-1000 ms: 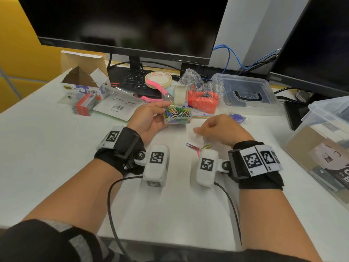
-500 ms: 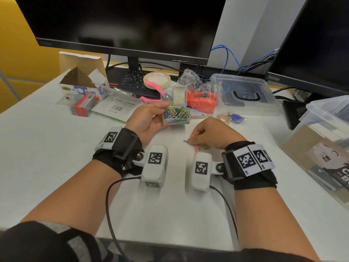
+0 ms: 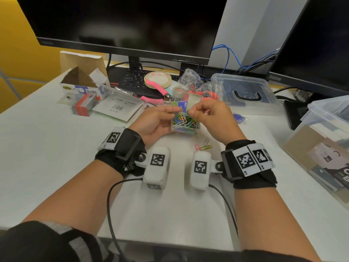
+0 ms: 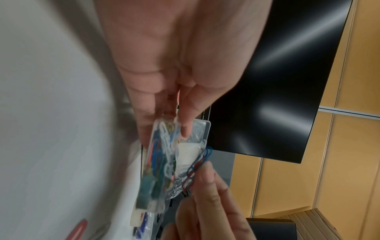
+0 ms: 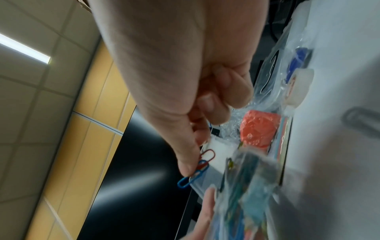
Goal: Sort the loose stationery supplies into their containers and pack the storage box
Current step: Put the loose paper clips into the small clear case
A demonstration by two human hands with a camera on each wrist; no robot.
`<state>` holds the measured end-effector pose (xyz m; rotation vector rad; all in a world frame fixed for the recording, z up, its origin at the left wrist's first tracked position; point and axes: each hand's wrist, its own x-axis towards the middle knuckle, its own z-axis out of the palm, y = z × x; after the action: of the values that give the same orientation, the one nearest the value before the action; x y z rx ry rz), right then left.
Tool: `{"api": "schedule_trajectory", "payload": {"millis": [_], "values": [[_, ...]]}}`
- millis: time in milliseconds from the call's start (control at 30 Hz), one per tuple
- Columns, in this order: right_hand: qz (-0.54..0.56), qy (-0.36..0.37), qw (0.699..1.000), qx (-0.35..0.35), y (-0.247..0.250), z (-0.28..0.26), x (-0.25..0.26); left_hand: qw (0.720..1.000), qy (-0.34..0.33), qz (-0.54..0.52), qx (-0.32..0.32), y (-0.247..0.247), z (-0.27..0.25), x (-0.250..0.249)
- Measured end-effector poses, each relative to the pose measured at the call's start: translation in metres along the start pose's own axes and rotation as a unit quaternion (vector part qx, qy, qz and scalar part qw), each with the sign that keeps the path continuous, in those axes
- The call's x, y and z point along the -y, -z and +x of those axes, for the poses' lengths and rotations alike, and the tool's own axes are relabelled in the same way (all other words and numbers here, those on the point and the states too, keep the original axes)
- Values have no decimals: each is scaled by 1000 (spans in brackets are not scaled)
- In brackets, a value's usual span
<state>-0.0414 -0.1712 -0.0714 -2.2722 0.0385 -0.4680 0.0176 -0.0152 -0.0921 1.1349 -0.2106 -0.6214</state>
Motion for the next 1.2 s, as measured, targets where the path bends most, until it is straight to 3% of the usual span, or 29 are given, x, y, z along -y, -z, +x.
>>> {"api": "schedule_trajectory", "payload": {"millis": [133, 233, 400, 500, 600, 667, 867, 1200], "values": [[-63, 20, 997, 33, -4, -2, 4, 1000, 5, 4, 18, -1, -2, 0], [-37, 18, 999, 26, -1, -3, 6, 1000, 4, -2, 14, 0, -1, 0], [-3, -64, 998, -17, 14, -7, -4, 1000, 3, -8, -8, 2, 2, 1], [-38, -144, 984, 95, 25, -12, -12, 1000, 6, -17, -23, 4, 3, 1], [-81, -204, 950, 222, 30, -17, -12, 999, 7, -18, -28, 3, 4, 1], [-86, -223, 936, 259, 32, -18, -13, 999, 7, -16, -30, 2, 3, 1], [-112, -214, 944, 223, 32, -17, -22, 999, 7, -14, -31, 2, 2, 0], [-80, -205, 948, 228, 29, -16, -28, 999, 4, -20, -35, 3, 2, 0]]}}
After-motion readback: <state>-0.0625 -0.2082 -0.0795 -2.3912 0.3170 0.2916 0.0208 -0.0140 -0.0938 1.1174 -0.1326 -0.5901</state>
